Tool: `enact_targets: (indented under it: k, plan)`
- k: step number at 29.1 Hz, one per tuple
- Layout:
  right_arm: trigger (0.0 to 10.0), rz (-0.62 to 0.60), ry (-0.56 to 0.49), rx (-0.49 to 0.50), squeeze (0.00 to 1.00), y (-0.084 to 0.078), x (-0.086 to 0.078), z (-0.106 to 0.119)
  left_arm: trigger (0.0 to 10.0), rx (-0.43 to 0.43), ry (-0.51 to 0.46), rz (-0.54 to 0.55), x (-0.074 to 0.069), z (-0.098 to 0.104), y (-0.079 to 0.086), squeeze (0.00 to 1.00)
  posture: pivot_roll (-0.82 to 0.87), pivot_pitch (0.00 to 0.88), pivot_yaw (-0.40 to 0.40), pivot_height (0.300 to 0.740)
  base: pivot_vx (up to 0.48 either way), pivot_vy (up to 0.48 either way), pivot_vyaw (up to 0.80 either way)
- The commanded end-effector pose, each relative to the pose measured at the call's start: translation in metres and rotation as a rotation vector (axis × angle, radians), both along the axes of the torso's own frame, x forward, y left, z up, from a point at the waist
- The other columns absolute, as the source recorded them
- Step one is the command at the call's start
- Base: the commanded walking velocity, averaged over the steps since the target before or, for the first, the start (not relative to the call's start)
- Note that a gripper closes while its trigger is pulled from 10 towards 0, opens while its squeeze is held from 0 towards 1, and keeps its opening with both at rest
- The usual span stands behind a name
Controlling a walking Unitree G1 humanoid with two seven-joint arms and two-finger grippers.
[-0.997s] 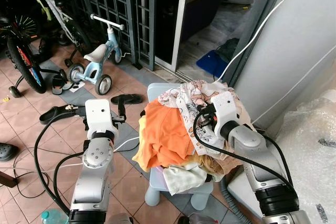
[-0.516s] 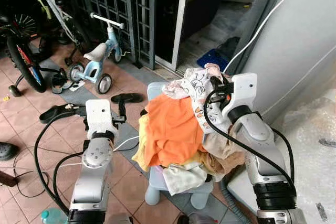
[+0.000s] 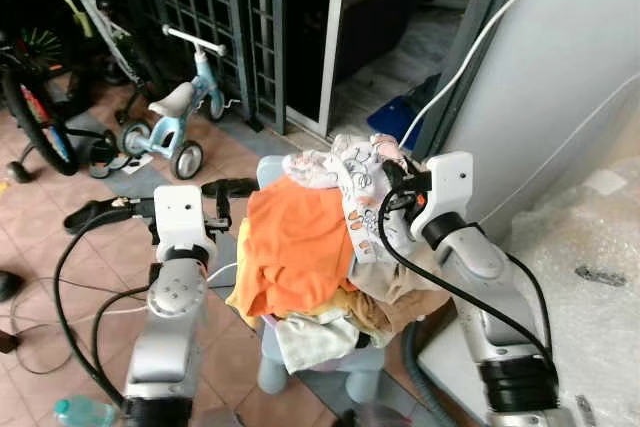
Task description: Clothes washing
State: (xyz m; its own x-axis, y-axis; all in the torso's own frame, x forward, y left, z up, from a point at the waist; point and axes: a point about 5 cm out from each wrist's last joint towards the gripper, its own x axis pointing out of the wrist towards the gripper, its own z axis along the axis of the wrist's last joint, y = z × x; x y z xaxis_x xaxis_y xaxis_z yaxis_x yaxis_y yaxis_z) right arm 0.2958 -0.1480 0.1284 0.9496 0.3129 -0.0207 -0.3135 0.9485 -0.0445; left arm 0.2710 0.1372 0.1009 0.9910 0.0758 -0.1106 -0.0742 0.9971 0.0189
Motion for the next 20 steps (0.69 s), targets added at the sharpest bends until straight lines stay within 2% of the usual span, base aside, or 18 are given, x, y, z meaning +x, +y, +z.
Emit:
enact_targets:
  k: [1,2,3,4,5,9,14,15,16,17,18,19,20]
  plan:
    - [6.6,0.024,-0.008,0.006,0.0,0.005,0.0,0.004,10.0,0.014,-0.003,0.014,0.001,0.001,0.006,0.0,-0.04,0.0,-0.027,0.74,0.0,0.0,0.0]
    - [10.0,0.051,0.018,-0.002,0.0,0.008,-0.001,0.0,10.0,0.014,-0.003,0.014,0.001,0.001,0.006,0.0,-0.04,0.0,-0.027,0.74,0.0,0.0,0.0]
    - [10.0,0.098,0.047,-0.014,0.17,0.013,-0.004,-0.004,10.0,0.015,-0.003,0.013,0.001,0.001,0.006,0.0,-0.04,0.0,-0.027,0.74,0.0,0.0,0.0]
    - [10.0,0.123,0.053,-0.033,0.17,0.015,-0.005,-0.006,10.0,0.015,-0.002,0.013,0.001,0.001,0.006,0.0,-0.04,0.0,-0.027,0.74,0.0,0.0,0.0]
    - [10.0,0.144,0.064,-0.059,1.0,0.017,-0.008,-0.01,10.0,0.015,-0.002,0.013,0.002,0.001,0.006,0.0,-0.04,0.0,-0.027,0.74,0.0,0.0,0.0]
    - [10.0,0.209,0.096,-0.096,1.0,0.025,-0.017,-0.02,10.0,0.014,-0.001,0.019,0.001,0.001,0.006,0.0,-0.03,0.0,-0.032,0.74,0.0,0.0,0.0]
    - [10.0,0.215,0.088,-0.114,1.0,0.025,-0.017,-0.019,10.0,0.014,0.0,0.024,0.0,0.001,0.007,0.0,-0.03,0.0,-0.033,0.74,0.0,0.0,0.0]
    - [8.8,0.205,0.085,-0.117,1.0,0.023,-0.015,-0.018,10.0,0.014,0.0,0.025,0.0,0.001,0.007,0.0,-0.03,0.0,-0.032,0.74,0.0,0.0,0.0]
    - [8.8,0.203,0.085,-0.117,1.0,0.022,-0.014,-0.018,10.0,0.014,0.001,0.026,0.0,0.001,0.007,0.0,-0.03,0.0,-0.032,0.74,0.0,0.0,0.0]
    - [0.0,0.199,0.079,-0.119,0.64,0.02,-0.014,-0.017,10.0,0.015,0.001,0.025,0.0,0.001,0.007,0.0,-0.03,0.0,-0.031,0.74,0.0,0.0,0.0]
    - [0.0,0.198,0.075,-0.121,0.64,0.019,-0.013,-0.016,10.0,0.015,0.001,0.025,0.0,0.001,0.007,0.0,-0.03,0.0,-0.031,0.74,0.0,0.0,0.0]
    - [0.0,0.187,0.071,-0.13,0.2,0.017,-0.012,-0.016,10.0,0.015,0.0,0.025,0.0,0.0,0.007,0.0,-0.03,0.0,-0.031,0.74,0.0,0.0,0.0]
    - [0.0,0.18,0.068,-0.137,0.2,0.016,-0.012,-0.016,10.0,0.015,0.0,0.025,0.0,0.0,0.007,0.0,-0.03,0.0,-0.031,0.74,0.0,0.0,0.0]
